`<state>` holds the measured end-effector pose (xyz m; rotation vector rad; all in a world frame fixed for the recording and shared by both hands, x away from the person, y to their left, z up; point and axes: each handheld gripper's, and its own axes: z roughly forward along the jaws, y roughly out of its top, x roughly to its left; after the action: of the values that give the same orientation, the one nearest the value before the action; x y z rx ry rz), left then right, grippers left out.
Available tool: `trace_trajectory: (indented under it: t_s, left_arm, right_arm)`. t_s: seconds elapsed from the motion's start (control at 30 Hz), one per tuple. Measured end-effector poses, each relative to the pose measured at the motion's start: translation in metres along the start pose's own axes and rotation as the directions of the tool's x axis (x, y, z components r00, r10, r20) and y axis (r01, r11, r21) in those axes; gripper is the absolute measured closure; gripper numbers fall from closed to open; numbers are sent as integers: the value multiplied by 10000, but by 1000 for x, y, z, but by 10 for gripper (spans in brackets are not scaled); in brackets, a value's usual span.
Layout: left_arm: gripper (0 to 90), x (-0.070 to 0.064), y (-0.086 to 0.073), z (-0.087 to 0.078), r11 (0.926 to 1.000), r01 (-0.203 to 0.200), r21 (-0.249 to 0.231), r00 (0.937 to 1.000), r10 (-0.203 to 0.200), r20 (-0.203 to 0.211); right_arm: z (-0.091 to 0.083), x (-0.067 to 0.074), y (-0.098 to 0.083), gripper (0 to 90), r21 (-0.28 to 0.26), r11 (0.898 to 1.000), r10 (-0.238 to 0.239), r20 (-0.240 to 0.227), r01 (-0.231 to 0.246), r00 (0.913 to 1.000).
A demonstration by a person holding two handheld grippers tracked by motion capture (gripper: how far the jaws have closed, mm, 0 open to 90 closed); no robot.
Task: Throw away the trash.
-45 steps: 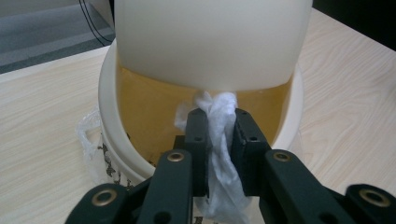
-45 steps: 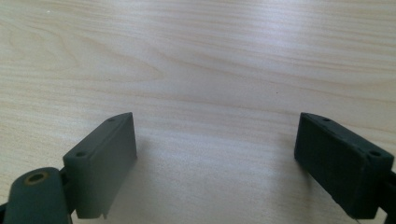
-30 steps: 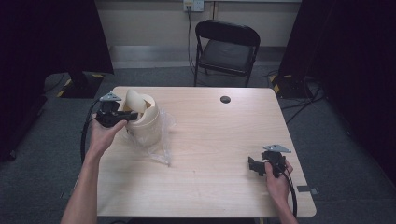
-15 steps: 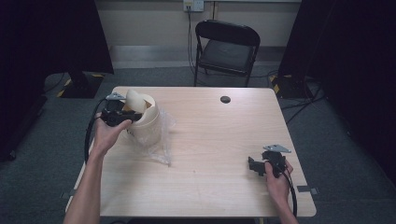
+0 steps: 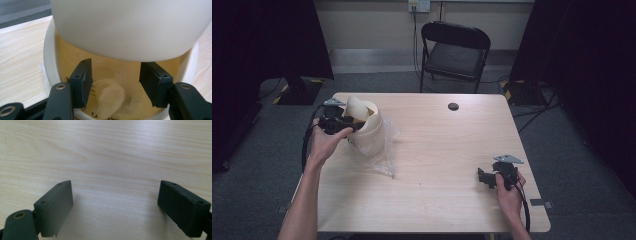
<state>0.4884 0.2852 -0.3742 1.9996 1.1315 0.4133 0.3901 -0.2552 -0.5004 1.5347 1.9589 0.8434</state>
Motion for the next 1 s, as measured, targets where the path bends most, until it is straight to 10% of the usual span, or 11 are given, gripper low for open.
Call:
trace_trajectory:
  t_s: [0.53,1.0]
  left_arm:
    - [542,-6,0,-24,9981,-397,-474,9992,397,0]
    - [406,-6,-17,-57,9842,-380,-1727,9984,446,345]
  right_arm:
    - [0,0,0,121,0,10000,3,-1,-3,10000]
    - [0,0,0,120,2,10000,-15,-21,15,10000]
